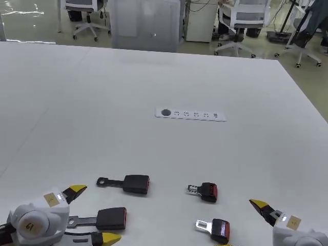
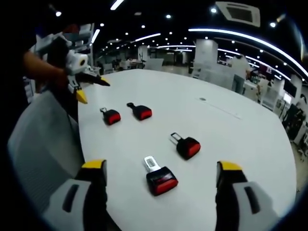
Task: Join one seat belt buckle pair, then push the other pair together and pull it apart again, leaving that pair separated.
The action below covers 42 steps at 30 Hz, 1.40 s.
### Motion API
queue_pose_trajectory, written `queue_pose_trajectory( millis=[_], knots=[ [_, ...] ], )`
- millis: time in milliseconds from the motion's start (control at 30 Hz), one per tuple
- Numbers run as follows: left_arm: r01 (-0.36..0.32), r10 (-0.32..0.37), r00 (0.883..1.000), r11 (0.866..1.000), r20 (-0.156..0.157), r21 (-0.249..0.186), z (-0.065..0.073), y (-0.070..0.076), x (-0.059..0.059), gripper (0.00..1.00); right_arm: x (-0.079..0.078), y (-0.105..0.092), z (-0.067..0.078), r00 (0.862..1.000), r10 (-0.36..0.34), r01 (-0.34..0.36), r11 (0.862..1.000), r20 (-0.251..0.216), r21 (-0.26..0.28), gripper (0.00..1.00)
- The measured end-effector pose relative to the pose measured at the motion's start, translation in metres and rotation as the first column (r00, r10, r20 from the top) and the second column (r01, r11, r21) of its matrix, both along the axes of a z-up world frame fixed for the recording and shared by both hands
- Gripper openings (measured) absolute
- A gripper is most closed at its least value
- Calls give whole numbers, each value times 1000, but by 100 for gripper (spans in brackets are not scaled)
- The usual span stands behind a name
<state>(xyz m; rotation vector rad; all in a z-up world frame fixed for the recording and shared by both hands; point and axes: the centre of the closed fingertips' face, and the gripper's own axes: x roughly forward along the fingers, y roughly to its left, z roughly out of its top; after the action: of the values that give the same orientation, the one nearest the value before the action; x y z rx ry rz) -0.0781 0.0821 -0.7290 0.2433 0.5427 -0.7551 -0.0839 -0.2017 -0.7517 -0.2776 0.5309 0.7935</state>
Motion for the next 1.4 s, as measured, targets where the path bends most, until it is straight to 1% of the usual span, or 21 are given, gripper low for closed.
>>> queue_pose_trajectory(
  millis=[200,233,300,367,467,567,667,700,833,900,1000,1067,1133,1200,1400],
  knots=[
    [13,-13,1000,1000,-11,15,-6,0,5,91,1,2,-10,999,37,-38,999,-34,-22,93],
    [17,-17,1000,1000,-13,19,-7,0,6,91,0,3,-11,998,43,-43,999,-45,-16,93],
    [24,-24,1000,999,-11,26,-8,-1,8,91,2,3,-12,998,46,-47,999,-50,-9,93],
    [30,-29,1000,999,-10,30,-9,-1,10,90,3,3,-14,997,55,-56,998,-59,-18,92],
    [36,-35,999,999,-18,37,-13,-1,12,90,4,4,-18,995,68,-70,997,-72,-26,89],
    [57,-56,998,997,-29,60,-19,-1,13,89,4,6,-21,992,86,-89,996,-91,-24,88],
    [71,-68,997,995,-36,77,-24,0,15,88,6,5,-26,990,98,-103,994,-104,-42,86],
    [75,-72,997,994,-39,79,-25,-1,15,87,6,5,-28,989,101,-106,994,-111,-40,86],
    [103,-99,994,989,-50,102,-32,-1,18,85,5,7,-35,983,123,-131,990,-138,-51,83],
    [112,-105,992,987,-64,115,-38,0,19,85,5,8,-40,979,134,-145,988,-151,-60,81],
    [126,-117,990,984,-74,127,-46,2,21,83,6,10,-45,975,149,-161,985,-167,-61,81],
    [143,-132,987,980,-89,136,-52,2,20,81,7,11,-48,972,156,-170,983,-174,-69,80],
    [164,-149,984,974,-99,155,-58,3,20,79,7,13,-49,970,162,-177,982,-180,-66,79],
    [179,-162,981,970,-110,164,-64,3,21,78,8,14,-52,966,173,-189,980,-193,-66,78],
    [209,-186,974,960,-133,186,-76,5,27,75,7,15,-63,950,214,-239,967,-227,-89,72]
  ],
)
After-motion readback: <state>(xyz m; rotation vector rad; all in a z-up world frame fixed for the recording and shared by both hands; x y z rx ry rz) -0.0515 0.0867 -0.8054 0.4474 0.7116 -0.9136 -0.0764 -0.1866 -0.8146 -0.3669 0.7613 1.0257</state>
